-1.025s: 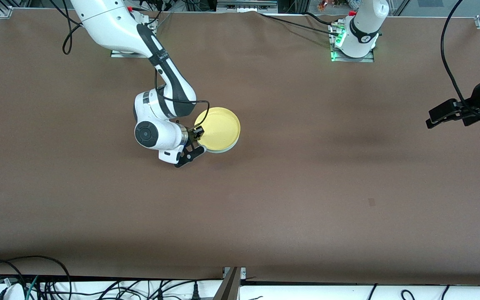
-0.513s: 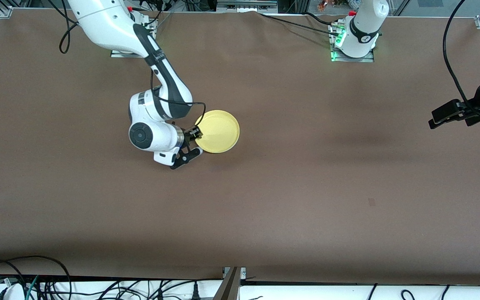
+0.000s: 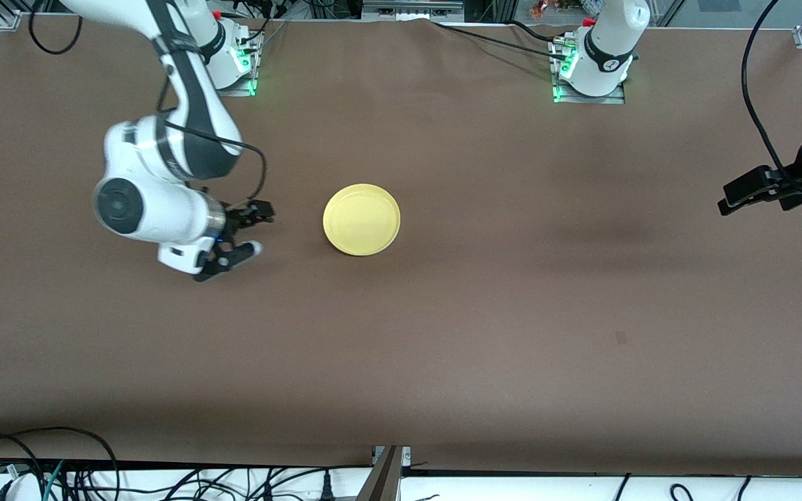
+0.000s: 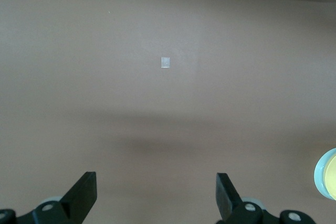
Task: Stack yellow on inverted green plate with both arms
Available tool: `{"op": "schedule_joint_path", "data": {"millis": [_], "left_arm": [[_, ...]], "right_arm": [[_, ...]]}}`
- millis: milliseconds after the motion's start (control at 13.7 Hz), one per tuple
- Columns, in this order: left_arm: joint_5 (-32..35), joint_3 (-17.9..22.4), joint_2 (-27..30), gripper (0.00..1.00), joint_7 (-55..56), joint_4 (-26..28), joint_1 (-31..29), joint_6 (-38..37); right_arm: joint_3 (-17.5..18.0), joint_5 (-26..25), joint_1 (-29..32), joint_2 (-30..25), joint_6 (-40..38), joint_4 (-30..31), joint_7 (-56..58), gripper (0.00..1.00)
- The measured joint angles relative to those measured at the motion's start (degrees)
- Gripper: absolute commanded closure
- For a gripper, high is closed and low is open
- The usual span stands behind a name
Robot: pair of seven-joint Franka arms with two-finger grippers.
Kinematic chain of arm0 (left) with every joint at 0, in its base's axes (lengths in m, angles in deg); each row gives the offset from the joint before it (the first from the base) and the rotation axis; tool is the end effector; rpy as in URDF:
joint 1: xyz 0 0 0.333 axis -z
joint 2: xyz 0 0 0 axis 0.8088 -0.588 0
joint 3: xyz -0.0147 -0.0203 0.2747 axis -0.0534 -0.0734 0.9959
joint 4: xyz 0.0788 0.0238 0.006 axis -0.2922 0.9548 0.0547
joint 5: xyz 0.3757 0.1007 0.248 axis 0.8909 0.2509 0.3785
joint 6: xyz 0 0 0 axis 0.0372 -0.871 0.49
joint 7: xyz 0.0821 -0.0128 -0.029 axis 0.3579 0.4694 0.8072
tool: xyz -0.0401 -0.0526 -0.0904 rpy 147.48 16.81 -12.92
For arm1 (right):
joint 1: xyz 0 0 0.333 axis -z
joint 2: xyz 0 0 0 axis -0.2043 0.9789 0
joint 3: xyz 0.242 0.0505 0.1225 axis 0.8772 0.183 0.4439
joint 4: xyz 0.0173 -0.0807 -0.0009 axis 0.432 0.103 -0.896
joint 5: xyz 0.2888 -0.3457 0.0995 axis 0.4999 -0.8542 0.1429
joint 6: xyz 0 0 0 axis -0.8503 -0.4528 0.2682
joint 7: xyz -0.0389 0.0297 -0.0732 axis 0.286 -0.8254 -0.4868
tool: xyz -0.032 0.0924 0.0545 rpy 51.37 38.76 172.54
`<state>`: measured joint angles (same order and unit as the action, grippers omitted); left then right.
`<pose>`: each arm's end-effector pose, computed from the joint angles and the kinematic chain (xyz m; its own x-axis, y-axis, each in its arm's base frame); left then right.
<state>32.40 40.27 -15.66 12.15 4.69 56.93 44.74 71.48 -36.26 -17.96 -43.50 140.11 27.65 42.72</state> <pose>0.6677 -0.0064 0.5831 0.9911 0.1326 -0.0086 0.1328 -0.9903 0.0406 0.6465 0.1672 0.3048 0.8793 0.4186 -0.2271 0.3886 -0.9063 -0.1662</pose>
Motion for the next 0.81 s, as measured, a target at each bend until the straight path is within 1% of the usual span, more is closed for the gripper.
{"op": "schedule_joint_path", "data": {"millis": [220, 366, 439, 513, 586, 659, 732, 806], "left_arm": [[0.0, 0.3, 0.0, 0.0, 0.0, -0.1, 0.0, 0.0], [0.0, 0.4, 0.0, 0.0, 0.0, -0.1, -0.1, 0.0], [0.2, 0.5, 0.0, 0.0, 0.0, -0.1, -0.1, 0.0], [0.5, 0.5, 0.0, 0.0, 0.0, -0.1, -0.4, 0.0], [0.6, 0.6, 0.1, 0.0, -0.1, -0.2, -0.8, 0.0], [0.6, 0.6, 0.1, 0.0, -0.1, -0.3, -1.3, 0.0], [0.6, 0.6, 0.1, 0.0, -0.1, -0.4, -1.5, 0.0], [0.6, 0.6, 0.1, 0.0, -0.1, -0.4, -1.5, 0.0]], "right_arm": [[-6.7, -2.8, 0.1, -1.6, -12.4, -5.2, 0.0, 0.0], [-11.0, -4.1, 0.1, -1.7, -17.1, -7.3, -0.1, 0.0], [-12.6, -4.5, 0.2, -1.7, -18.7, -8.0, -0.1, 0.0], [-13.6, -5.1, 0.3, -1.9, -20.2, -8.6, -0.1, 0.0], [-13.7, -6.2, 0.7, -2.4, -21.0, -8.8, -0.3, 0.0], [-11.6, -8.8, 2.7, -4.3, -21.0, -8.0, -1.0, 0.0], [-8.9, -10.8, 5.0, -6.1, -20.4, -7.0, -1.5, 0.0], [-4.7, -13.0, 8.5, -8.2, -19.3, -5.5, -2.5, 0.0]]}}
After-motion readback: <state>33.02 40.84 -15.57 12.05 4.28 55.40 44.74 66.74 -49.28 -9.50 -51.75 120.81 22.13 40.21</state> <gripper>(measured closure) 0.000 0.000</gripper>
